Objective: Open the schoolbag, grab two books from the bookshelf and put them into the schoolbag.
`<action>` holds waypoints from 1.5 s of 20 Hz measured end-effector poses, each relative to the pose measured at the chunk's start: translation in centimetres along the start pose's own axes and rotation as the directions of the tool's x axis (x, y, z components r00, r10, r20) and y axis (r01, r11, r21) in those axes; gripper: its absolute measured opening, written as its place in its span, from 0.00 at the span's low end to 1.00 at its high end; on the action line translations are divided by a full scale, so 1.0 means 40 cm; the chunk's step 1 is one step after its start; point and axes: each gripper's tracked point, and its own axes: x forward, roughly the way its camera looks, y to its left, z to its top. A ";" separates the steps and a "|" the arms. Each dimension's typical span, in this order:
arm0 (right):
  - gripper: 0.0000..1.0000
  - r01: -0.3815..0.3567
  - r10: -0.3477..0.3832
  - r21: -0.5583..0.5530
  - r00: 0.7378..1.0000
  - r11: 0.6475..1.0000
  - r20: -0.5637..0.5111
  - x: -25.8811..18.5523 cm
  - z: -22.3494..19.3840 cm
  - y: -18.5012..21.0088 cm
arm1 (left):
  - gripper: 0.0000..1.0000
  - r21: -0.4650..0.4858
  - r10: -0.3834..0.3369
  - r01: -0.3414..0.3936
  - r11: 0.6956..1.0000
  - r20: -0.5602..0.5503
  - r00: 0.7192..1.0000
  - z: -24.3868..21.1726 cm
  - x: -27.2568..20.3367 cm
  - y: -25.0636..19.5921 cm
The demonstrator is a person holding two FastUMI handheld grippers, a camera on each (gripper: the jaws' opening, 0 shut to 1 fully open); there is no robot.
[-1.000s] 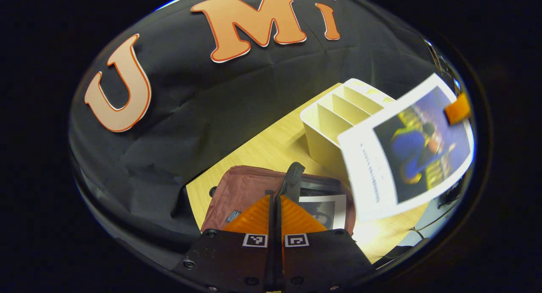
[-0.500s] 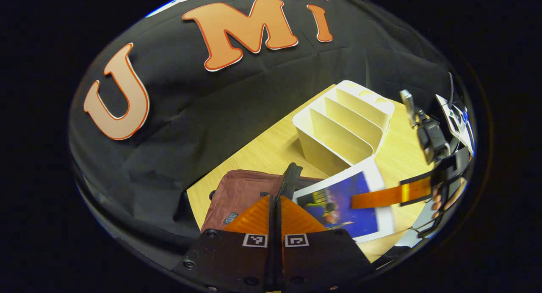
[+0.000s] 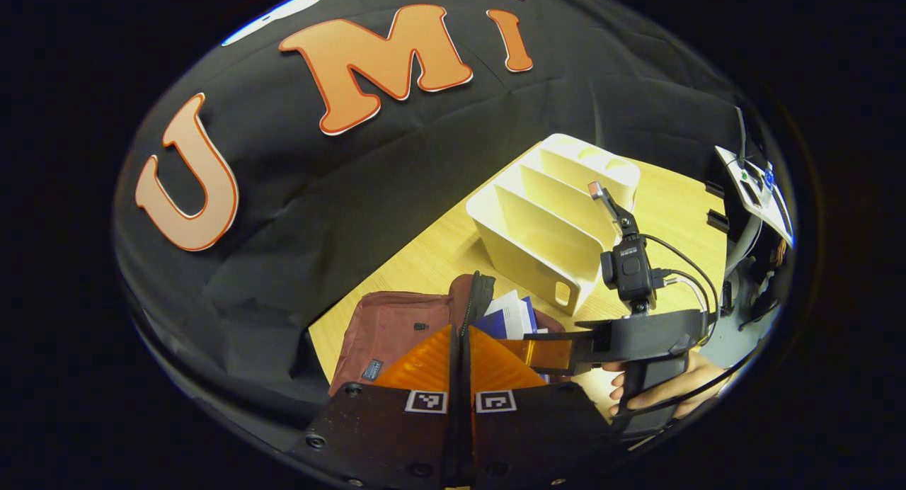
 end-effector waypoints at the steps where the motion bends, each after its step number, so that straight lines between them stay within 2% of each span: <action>1: 0.36 0.051 -0.051 -0.013 0.999 0.999 -0.005 0.002 -0.005 -0.026 | 0.01 -0.010 0.001 -0.001 1.000 0.000 1.000 -0.002 0.002 0.002; 2: 0.39 0.125 -0.125 -0.030 0.992 0.992 -0.013 -0.002 -0.009 -0.064 | 0.01 -0.024 0.000 0.000 1.000 -0.002 1.000 -0.005 0.005 0.002; 3: 0.50 0.193 -0.195 -0.052 0.981 0.980 -0.020 -0.007 -0.018 -0.097 | 0.01 -0.041 0.001 -0.001 0.999 -0.006 1.000 -0.012 0.009 0.006; 4: 0.56 0.248 -0.251 -0.076 0.967 0.966 -0.035 -0.020 -0.030 -0.124 | 0.01 -0.056 0.000 -0.001 0.998 -0.008 1.000 -0.022 0.011 0.008; 5: 0.67 0.264 -0.270 -0.091 0.961 0.960 -0.058 -0.028 -0.047 -0.132 | 0.01 -0.062 0.004 -0.004 0.998 -0.011 1.000 -0.026 0.013 0.011; 6: 0.72 0.276 -0.283 -0.093 0.955 0.957 -0.084 -0.041 -0.069 -0.141 | 0.01 -0.069 0.000 -0.001 0.998 -0.010 1.000 -0.032 0.014 0.009; 7: 0.91 0.292 -0.301 -0.094 0.948 0.952 -0.101 -0.049 -0.069 -0.149 | 0.01 -0.083 -0.004 0.004 0.997 -0.008 1.000 -0.036 0.009 0.006; 8: 0.97 0.286 -0.296 -0.101 0.949 0.953 -0.105 -0.057 -0.064 -0.150 | 0.01 -0.097 -0.006 0.006 0.995 -0.005 1.000 -0.036 0.006 0.005; 14: 0.98 0.271 -0.285 -0.164 0.956 0.949 -0.071 -0.191 0.074 -0.177 | 0.01 -0.227 -0.026 0.024 0.974 -0.004 1.000 -0.060 0.002 -0.027; 15: 0.98 0.274 -0.291 -0.182 0.954 0.944 -0.073 -0.215 0.100 -0.193 | 0.05 -0.253 -0.031 0.029 0.967 -0.005 0.999 -0.064 -0.002 -0.039; 17: 0.98 0.272 -0.297 -0.231 0.951 0.934 -0.084 -0.270 0.139 -0.208 | 0.24 -0.300 -0.051 0.047 0.953 -0.007 0.999 -0.066 -0.013 -0.085; 18: 0.98 0.276 -0.307 -0.257 0.947 0.926 -0.091 -0.308 0.164 -0.234 | 0.28 -0.313 -0.044 0.038 0.949 -0.011 0.999 -0.065 -0.025 -0.101; 21: 0.98 0.284 -0.337 -0.338 0.935 0.897 -0.110 -0.381 0.239 -0.278 | 1.00 -0.341 0.027 -0.038 0.939 -0.037 0.999 -0.055 -0.028 -0.138; 24: 0.98 0.275 -0.355 -0.440 0.929 0.855 -0.109 -0.427 0.318 -0.299 | 0.98 -0.385 0.103 -0.102 0.917 -0.020 0.995 -0.015 -0.027 -0.188; 27: 0.98 0.233 -0.315 -0.549 0.947 0.803 -0.058 -0.469 0.394 -0.264 | 0.98 -0.452 0.156 -0.117 0.884 0.050 0.987 0.066 -0.055 -0.224; 28: 0.98 0.222 -0.295 -0.590 0.955 0.776 -0.028 -0.491 0.427 -0.242 | 0.98 -0.464 0.183 -0.116 0.878 0.101 0.978 0.116 -0.063 -0.224; 30: 0.98 0.228 -0.246 -0.679 0.967 0.698 0.071 -0.534 0.506 -0.191 | 0.98 -0.474 0.247 -0.126 0.872 0.202 0.948 0.205 -0.091 -0.214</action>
